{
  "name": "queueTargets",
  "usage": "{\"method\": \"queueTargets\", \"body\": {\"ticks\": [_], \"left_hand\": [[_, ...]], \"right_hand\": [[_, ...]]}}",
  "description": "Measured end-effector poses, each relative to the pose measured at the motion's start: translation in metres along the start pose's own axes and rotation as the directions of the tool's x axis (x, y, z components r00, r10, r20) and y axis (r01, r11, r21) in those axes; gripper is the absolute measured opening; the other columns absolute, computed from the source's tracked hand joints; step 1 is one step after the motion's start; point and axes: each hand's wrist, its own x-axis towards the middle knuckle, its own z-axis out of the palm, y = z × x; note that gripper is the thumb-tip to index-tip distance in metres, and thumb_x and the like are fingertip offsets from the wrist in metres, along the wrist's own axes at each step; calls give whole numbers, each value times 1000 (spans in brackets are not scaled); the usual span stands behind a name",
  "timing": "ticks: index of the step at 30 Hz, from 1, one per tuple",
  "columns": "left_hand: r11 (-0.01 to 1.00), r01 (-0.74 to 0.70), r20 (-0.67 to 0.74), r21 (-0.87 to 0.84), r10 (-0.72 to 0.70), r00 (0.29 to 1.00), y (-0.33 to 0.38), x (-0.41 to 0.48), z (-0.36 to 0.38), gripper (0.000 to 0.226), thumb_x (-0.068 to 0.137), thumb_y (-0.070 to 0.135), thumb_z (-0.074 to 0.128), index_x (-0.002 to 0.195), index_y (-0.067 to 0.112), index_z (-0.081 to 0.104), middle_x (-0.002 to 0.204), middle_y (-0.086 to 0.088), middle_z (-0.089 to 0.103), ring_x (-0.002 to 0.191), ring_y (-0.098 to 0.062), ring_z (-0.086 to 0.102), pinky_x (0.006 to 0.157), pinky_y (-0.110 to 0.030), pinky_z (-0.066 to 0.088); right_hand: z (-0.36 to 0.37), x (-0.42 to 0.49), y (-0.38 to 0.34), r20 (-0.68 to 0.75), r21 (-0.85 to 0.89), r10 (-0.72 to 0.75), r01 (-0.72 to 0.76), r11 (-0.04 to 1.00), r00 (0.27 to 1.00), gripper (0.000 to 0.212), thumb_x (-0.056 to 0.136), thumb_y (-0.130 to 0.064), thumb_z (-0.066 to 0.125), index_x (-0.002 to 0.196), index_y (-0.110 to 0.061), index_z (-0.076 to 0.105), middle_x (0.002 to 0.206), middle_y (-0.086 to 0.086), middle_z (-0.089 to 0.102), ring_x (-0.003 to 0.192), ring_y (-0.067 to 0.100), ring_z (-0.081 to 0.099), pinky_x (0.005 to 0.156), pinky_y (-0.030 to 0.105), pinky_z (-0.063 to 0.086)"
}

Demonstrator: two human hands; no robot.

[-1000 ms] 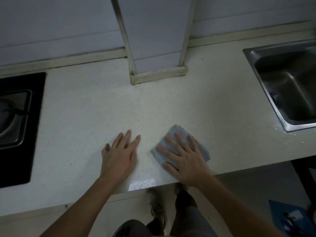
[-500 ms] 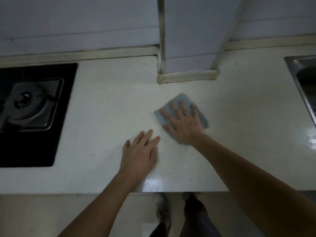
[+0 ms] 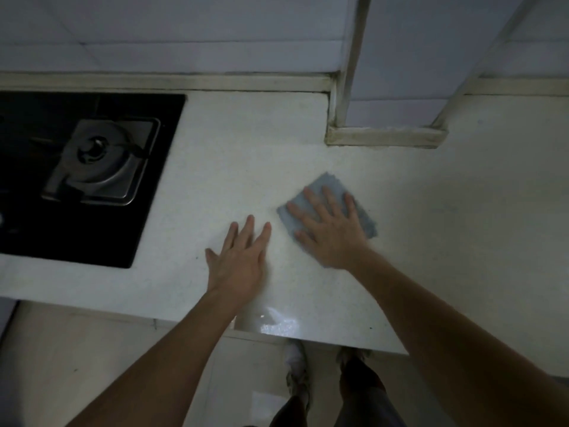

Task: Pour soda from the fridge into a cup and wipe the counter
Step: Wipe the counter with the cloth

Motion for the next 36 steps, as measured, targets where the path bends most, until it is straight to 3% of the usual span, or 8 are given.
{"method": "queueTargets", "body": {"ticks": [5, 8, 15, 19, 24, 30, 33, 36], "left_hand": [[1000, -4, 27, -4, 4, 1000, -3, -1, -3, 56, 106, 40, 24, 154, 45, -3, 164, 10, -17, 152, -21, -13, 115, -68, 12], [1000, -8, -11, 27, 8, 1000, -3, 0, -1, 55, 107, 37, 23, 155, 43, -2, 165, 8, -13, 153, -23, -10, 115, -67, 15], [1000, -7, 10, -2, 7, 1000, -2, 0, -4, 58, 106, 37, 32, 154, 45, 1, 166, 10, -11, 152, -22, -8, 115, -68, 14], [1000, -1, 46, 4, 1, 999, -1, 0, -8, 66, 103, 30, 42, 153, 47, 2, 165, 12, -10, 152, -21, -8, 114, -68, 13], [999, -32, 77, 2, 32, 997, -7, 4, -11, 65, 105, 16, 35, 153, 47, 4, 165, 12, -10, 152, -19, -7, 114, -68, 16], [986, -161, -16, 51, 162, 987, -45, -26, -22, 47, 106, 28, 31, 151, 39, 27, 165, 2, 8, 149, -23, 13, 111, -58, 27], [986, -142, 22, 91, 140, 990, -65, -45, -5, 58, 105, 24, 35, 154, 43, 10, 166, 5, -6, 152, -22, 1, 115, -58, 22], [990, -131, 83, 57, 126, 989, -66, -45, 0, 60, 105, 30, 33, 155, 44, 2, 165, 6, -15, 152, -21, -9, 118, -58, 18]], "right_hand": [[21, -84, -41, -17, -20, -272, 271, 962, 962, 61, 101, -63, 15, 156, -40, 0, 166, 2, -3, 151, 31, -9, 118, 61, 0], [26, -129, -23, -39, -23, -222, 221, 975, 974, 60, 101, -63, 24, 155, -41, 12, 166, 1, 7, 152, 29, 0, 118, 61, 10], [21, -108, -68, -33, 54, 0, 2, 999, 999, 57, 101, -59, 21, 155, -40, 17, 165, 5, 13, 151, 36, 5, 114, 68, 5], [28, -101, -108, -65, 29, -169, 171, 985, 983, 53, 103, -54, 22, 154, -44, 14, 165, 3, 12, 151, 34, 3, 116, 66, 5], [37, -130, -80, -13, -79, -371, 369, 926, 928, 56, 102, -55, 29, 154, -46, 8, 166, 1, 6, 152, 32, -2, 118, 62, 3], [30, -137, -74, 16, -46, -197, 197, 979, 980, 55, 101, -58, 23, 154, -46, 14, 166, 0, 9, 152, 31, 2, 116, 64, 9], [26, -110, -120, -11, 18, -51, 52, 999, 999, 57, 101, -58, 20, 155, -43, 11, 165, 6, 10, 151, 37, 4, 114, 68, 6], [28, -92, -153, -13, 40, -48, 49, 998, 999, 57, 102, -57, 16, 156, -39, 9, 165, 7, 8, 151, 37, 0, 115, 67, 6]]}}
